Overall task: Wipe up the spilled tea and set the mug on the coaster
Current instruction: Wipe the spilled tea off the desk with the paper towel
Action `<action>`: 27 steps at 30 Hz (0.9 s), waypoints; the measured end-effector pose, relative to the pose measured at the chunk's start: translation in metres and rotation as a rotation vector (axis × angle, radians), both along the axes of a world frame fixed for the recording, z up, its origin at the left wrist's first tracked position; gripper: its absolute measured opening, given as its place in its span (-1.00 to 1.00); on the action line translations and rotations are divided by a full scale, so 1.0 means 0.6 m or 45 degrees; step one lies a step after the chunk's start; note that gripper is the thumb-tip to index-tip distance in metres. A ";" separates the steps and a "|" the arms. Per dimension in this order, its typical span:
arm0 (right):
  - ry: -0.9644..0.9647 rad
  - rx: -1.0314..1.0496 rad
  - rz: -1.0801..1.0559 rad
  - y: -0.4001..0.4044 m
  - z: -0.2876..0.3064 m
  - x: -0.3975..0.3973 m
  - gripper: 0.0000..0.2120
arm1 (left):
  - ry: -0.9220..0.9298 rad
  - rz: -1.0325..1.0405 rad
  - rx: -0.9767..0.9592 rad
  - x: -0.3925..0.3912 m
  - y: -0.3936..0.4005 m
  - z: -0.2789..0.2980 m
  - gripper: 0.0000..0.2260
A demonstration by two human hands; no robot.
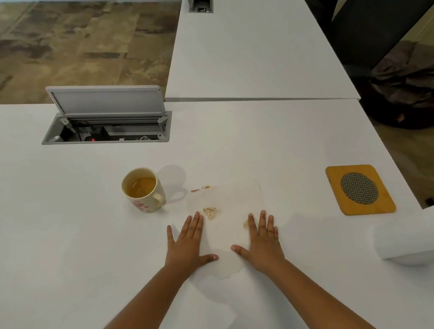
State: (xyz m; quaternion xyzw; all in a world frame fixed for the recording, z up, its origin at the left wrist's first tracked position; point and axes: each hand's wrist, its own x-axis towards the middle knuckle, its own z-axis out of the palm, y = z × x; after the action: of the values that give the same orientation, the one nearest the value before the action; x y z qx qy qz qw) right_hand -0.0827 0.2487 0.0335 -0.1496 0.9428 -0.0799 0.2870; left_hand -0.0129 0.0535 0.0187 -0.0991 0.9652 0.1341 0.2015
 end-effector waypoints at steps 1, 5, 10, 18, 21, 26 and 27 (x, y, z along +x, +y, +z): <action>-0.002 0.001 0.002 0.000 -0.001 0.000 -0.06 | 0.000 -0.002 -0.001 0.000 0.000 0.000 -0.04; -0.014 0.016 0.014 -0.003 -0.002 -0.001 -0.08 | 0.003 -0.009 -0.007 0.000 0.000 -0.001 -0.05; -0.030 0.042 0.029 -0.005 -0.004 -0.002 -0.09 | 0.004 -0.016 -0.014 -0.001 -0.001 -0.003 -0.05; 0.001 0.033 0.080 -0.011 -0.001 -0.020 -0.13 | 0.004 0.006 -0.039 -0.010 -0.002 0.004 -0.07; -0.019 0.024 0.108 -0.028 0.003 -0.049 -0.15 | -0.013 0.028 -0.050 -0.031 -0.012 0.014 -0.07; -0.026 0.025 0.142 -0.046 0.003 -0.077 -0.15 | -0.026 0.045 -0.050 -0.053 -0.029 0.013 -0.06; -0.025 0.024 0.146 -0.046 0.001 -0.078 -0.15 | -0.025 0.047 -0.042 -0.054 -0.030 0.011 -0.06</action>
State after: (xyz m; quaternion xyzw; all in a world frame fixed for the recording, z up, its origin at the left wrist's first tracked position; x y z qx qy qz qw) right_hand -0.1296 0.2210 0.0342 -0.1998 0.9305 -0.0561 0.3018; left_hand -0.0451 0.0353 0.0256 -0.1213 0.9633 0.1209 0.2067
